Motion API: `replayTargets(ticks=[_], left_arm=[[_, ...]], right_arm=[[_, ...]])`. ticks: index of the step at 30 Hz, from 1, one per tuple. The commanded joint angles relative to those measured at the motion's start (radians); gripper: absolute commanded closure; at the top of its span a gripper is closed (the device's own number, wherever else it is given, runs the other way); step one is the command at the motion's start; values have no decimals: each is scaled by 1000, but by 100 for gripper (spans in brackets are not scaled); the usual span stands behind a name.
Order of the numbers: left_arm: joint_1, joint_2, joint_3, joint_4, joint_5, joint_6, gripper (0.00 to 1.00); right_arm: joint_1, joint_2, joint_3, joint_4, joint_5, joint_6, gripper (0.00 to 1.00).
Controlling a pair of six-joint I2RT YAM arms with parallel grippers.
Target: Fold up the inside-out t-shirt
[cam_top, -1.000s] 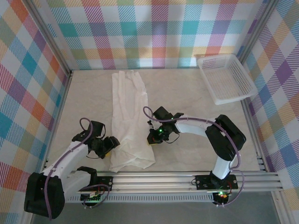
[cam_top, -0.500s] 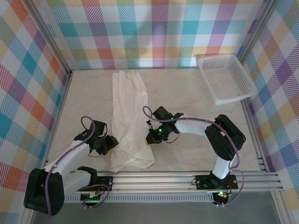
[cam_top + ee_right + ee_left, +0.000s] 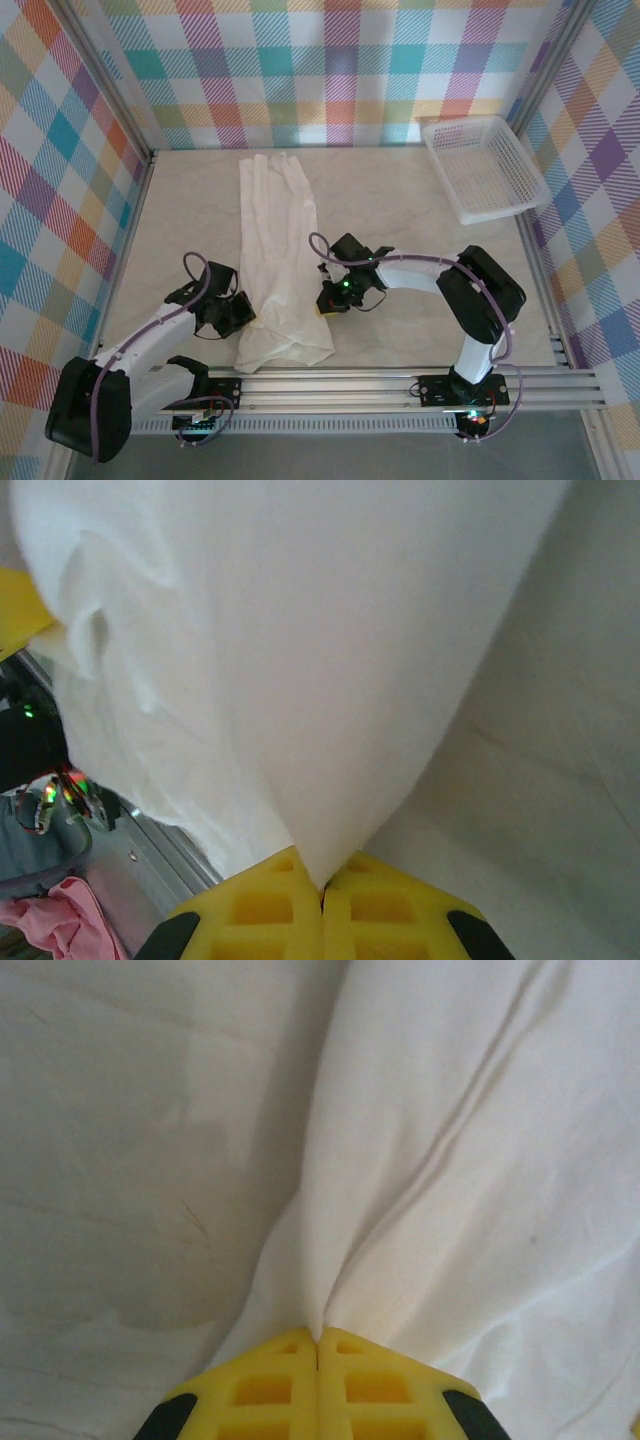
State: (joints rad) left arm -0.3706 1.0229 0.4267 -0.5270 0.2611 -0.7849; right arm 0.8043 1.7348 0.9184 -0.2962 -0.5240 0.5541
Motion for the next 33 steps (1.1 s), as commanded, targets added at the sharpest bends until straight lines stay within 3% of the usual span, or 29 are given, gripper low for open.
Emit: replayTargets(ticks=[1, 7, 14, 25, 33], left_arm=[[-76, -35, 10, -126, -2, -64, 100], [-159, -159, 70, -201, -35, -148, 100], [-79, -43, 311, -174, -122, -108, 100], [182, 407, 705, 61, -91, 37, 100], [261, 759, 992, 102, -36, 79, 100]], right_arm=[[-4, -118, -106, 23, 0, 50, 100], [-2, -280, -157, -18, 28, 71, 100], [-86, -254, 104, -85, 179, 14, 100], [-266, 129, 663, -57, 212, -127, 100], [-318, 413, 1004, -80, 136, -141, 100]])
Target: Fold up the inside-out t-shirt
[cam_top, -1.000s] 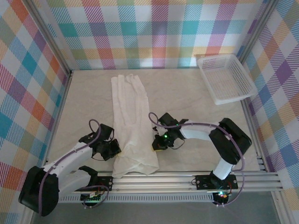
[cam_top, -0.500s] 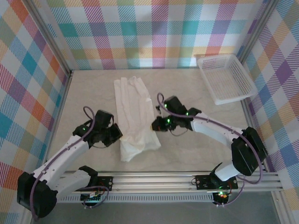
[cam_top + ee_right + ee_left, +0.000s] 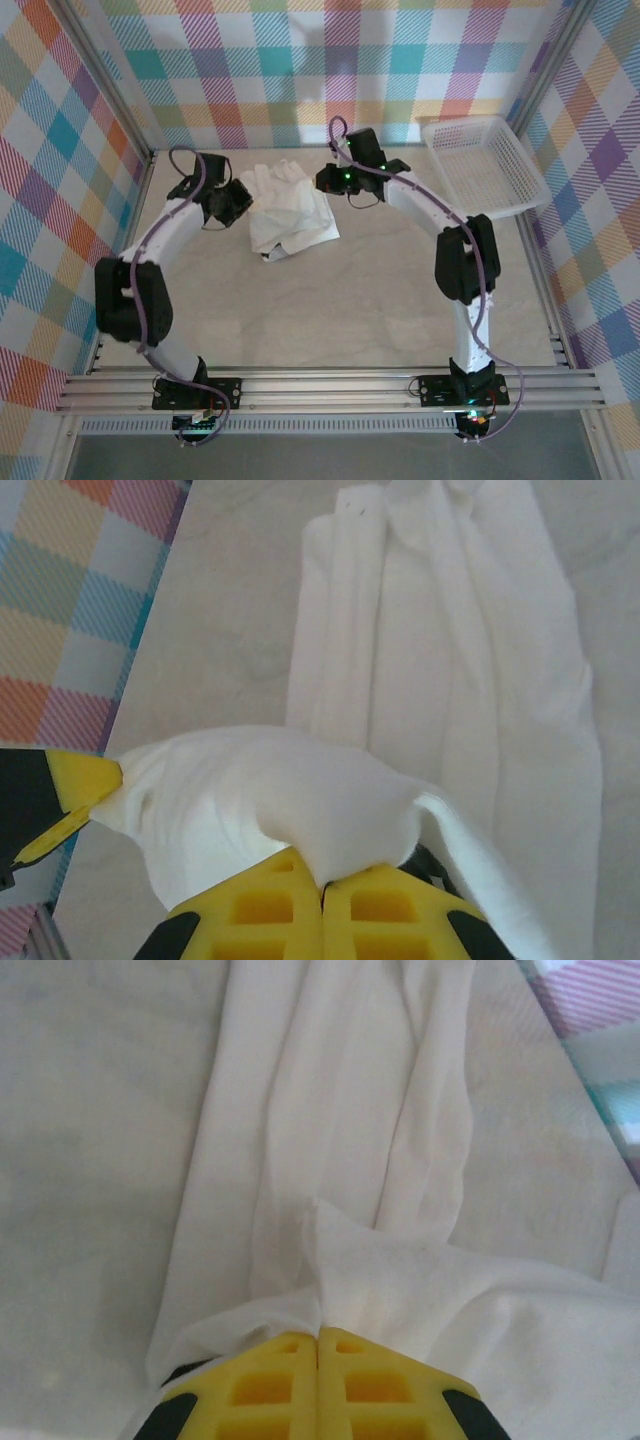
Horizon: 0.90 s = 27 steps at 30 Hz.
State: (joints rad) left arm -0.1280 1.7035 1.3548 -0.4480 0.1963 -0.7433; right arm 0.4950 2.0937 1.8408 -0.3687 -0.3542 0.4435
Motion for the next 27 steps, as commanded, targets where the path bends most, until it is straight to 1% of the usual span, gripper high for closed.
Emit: replayTargets(ticks=[1, 3, 5, 6, 7, 8, 9, 10, 11, 12, 13, 15, 18, 20, 23, 25, 27], left_arm=[[27, 118, 91, 25, 34, 39, 100], [40, 177, 144, 29, 31, 38, 100], [49, 231, 187, 26, 6, 44, 100], [52, 251, 212, 6, -14, 49, 100], [55, 274, 235, -7, -28, 51, 100], [59, 294, 251, -4, -30, 52, 97], [64, 311, 267, 3, -31, 52, 86], [70, 324, 282, 10, -29, 54, 73], [77, 338, 303, 6, -24, 60, 64], [87, 348, 328, -9, -15, 67, 60], [96, 348, 344, -20, -7, 73, 56], [110, 314, 342, -33, 7, 90, 54], [110, 193, 246, -22, 34, 104, 53], [93, 84, 108, 14, 66, 87, 52], [50, -59, -108, 66, 74, 67, 52], [16, -115, -230, 100, 78, 49, 52], [-17, -124, -295, 115, 84, 46, 52]], right_arm=[[-14, 92, 125, -12, -31, -31, 100], [-23, 171, 220, -18, -46, -27, 100], [-31, 288, 372, -74, -84, -25, 97], [-33, 346, 463, -115, -110, -26, 92], [-36, 419, 577, -172, -131, -26, 80], [-38, 488, 689, -227, -138, -21, 67], [-41, 546, 794, -267, -144, -19, 56], [-43, 584, 866, -293, -145, -15, 50], [-50, 610, 927, -309, -145, -9, 44], [-58, 609, 947, -320, -144, -2, 40], [-67, 589, 938, -325, -140, -1, 37], [-82, 512, 853, -333, -135, -31, 35], [-99, 340, 590, -317, -109, -108, 33], [-107, 220, 349, -267, -73, -129, 32], [-117, 77, -4, -95, -69, -107, 32], [-115, 47, -127, -30, -94, -89, 32], [-115, 62, -161, -31, -112, -75, 32]])
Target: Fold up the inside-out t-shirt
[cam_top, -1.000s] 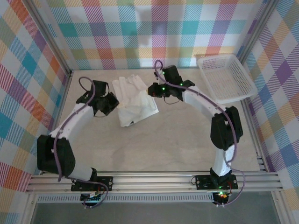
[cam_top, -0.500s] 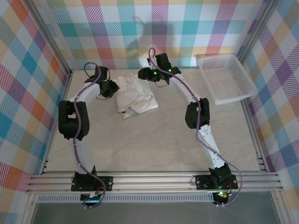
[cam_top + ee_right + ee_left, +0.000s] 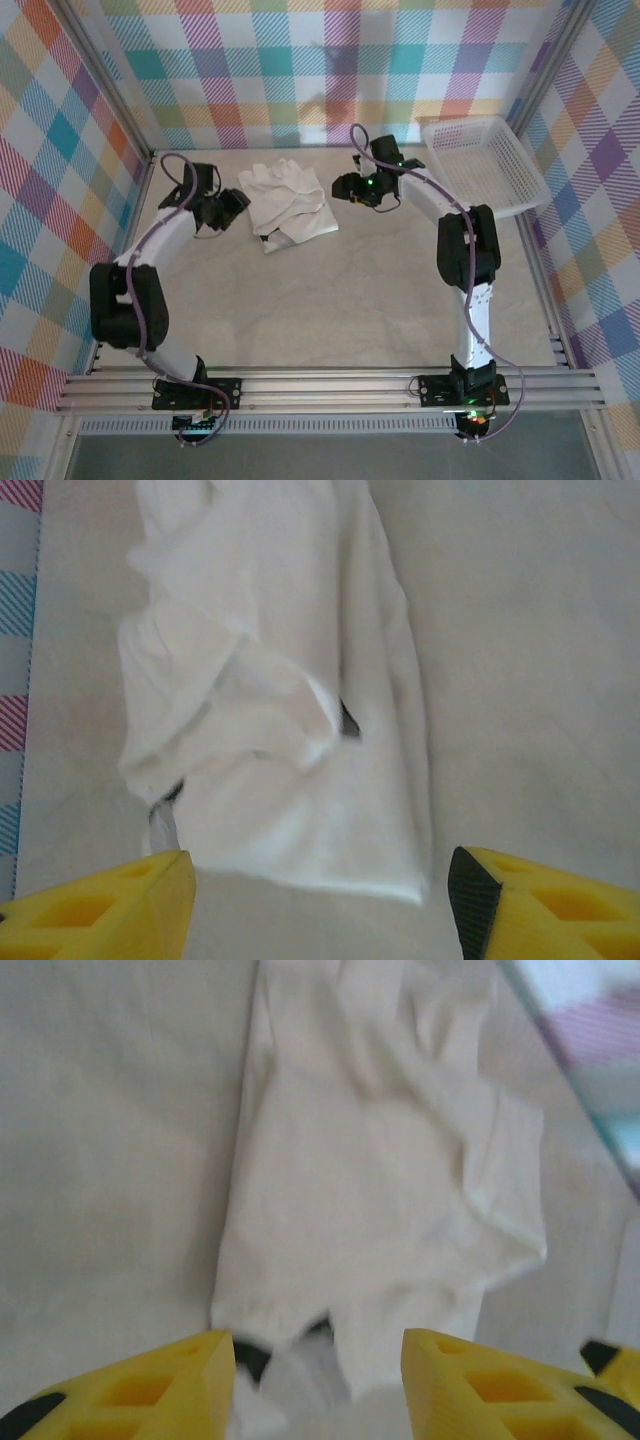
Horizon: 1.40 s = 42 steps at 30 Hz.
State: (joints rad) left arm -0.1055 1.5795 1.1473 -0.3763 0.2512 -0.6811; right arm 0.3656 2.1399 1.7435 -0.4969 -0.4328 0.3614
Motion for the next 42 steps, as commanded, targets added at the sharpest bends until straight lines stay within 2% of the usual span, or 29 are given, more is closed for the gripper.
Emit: replayTargets(ticks=[1, 6, 9, 12, 14, 16, 18, 21, 23, 27, 31, 33, 34, 35, 36, 38, 42], left_arm=[[-54, 8, -112, 61, 37, -15, 52], [-91, 102, -148, 160, 66, -26, 53], [-92, 172, -135, 213, 88, -42, 54], [-97, 214, -113, 237, 89, -51, 57], [-97, 226, -108, 242, 88, -56, 69], [-97, 226, -114, 232, 87, -54, 86], [-97, 218, -123, 203, 76, -39, 98], [-97, 177, -167, 166, 75, -13, 100], [-98, 122, -221, 146, 94, -2, 100], [-142, -51, -362, 25, 110, 5, 100], [-251, -243, -506, -71, 148, -42, 100], [-302, -310, -567, -99, 166, -100, 92], [-315, -340, -592, -100, 169, -125, 82], [-323, -376, -612, -101, 168, -147, 67], [-325, -416, -619, -108, 163, -160, 57], [-324, -476, -601, -142, 135, -166, 46], [-324, -538, -524, -201, 84, -139, 41]], right_arm=[[16, 28, -71, 99, -31, 10, 33], [19, 116, -47, 129, -39, 34, 35], [35, 185, 29, 105, -84, 50, 46], [54, 224, 79, 86, -94, 58, 67], [58, 226, 86, 85, -95, 69, 85], [58, 209, 71, 84, -82, 74, 95], [58, 178, 43, 85, -74, 71, 100], [58, 105, -41, 101, -75, 72, 100], [58, 32, -156, 135, -77, 87, 100], [60, -178, -496, 197, -93, 102, 100], [106, -394, -833, 229, -87, 126, 99], [151, -484, -945, 229, -75, 149, 90], [163, -520, -974, 225, -66, 161, 80], [170, -555, -995, 218, -56, 175, 65], [170, -593, -1002, 200, -40, 187, 58], [170, -658, -985, 136, 20, 185, 53], [170, -763, -971, 89, 110, 202, 47]])
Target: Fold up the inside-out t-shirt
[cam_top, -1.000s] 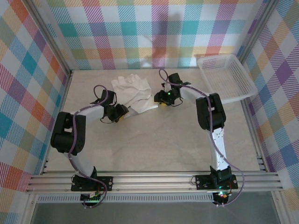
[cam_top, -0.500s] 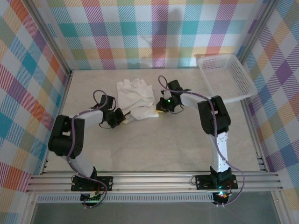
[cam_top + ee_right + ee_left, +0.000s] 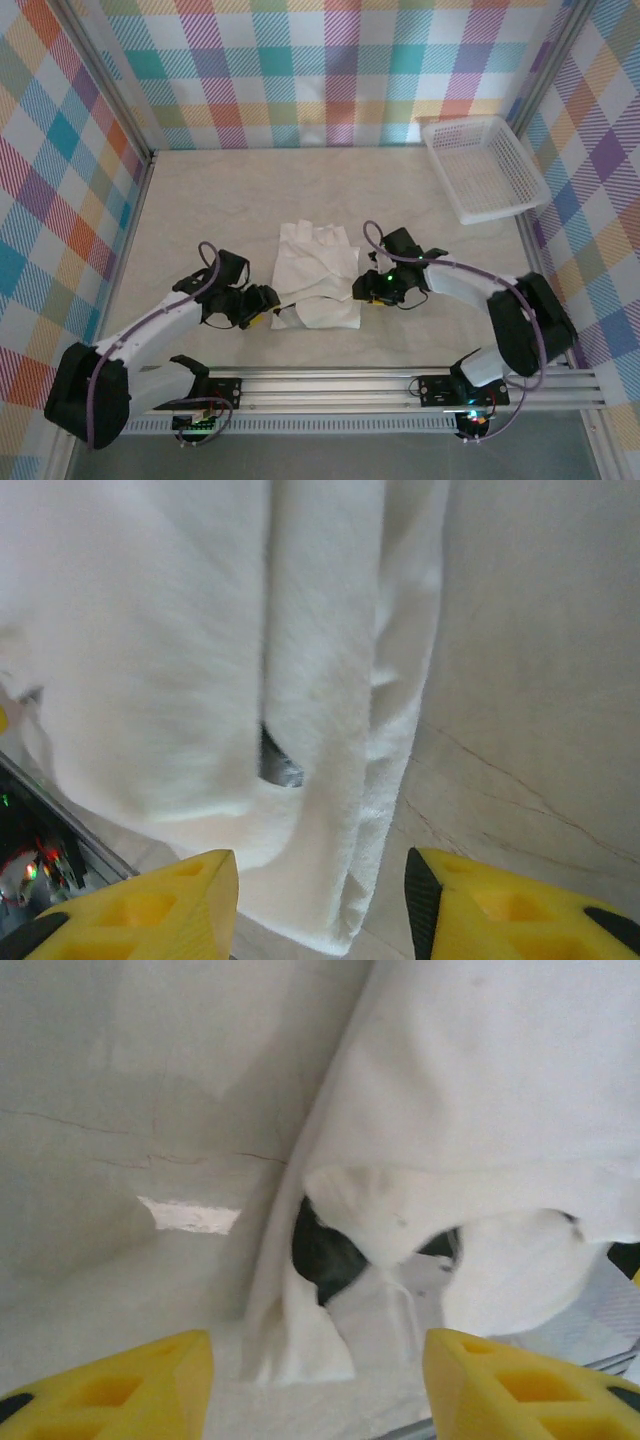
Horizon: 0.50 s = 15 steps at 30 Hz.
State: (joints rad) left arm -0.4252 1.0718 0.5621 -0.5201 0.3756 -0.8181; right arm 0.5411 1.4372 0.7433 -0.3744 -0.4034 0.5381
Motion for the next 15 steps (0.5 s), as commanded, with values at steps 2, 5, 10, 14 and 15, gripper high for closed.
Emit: replayTargets(ticks=[2, 5, 10, 14, 15], left_arm=[[-4, -2, 86, -58, -60, 18, 41], [-4, 75, 108, -8, -74, 27, 41], [-3, 184, 123, 57, -128, 44, 41], [5, 233, 134, 65, -150, 65, 42], [5, 238, 131, 76, -153, 66, 42]], right_arm=[[-7, -68, 37, -8, 109, 46, 44], [-6, -9, 71, 52, 75, 83, 44], [-3, 135, 116, 155, 9, 117, 54], [12, 170, 161, 159, -42, 125, 91], [17, 166, 163, 157, -42, 126, 95]])
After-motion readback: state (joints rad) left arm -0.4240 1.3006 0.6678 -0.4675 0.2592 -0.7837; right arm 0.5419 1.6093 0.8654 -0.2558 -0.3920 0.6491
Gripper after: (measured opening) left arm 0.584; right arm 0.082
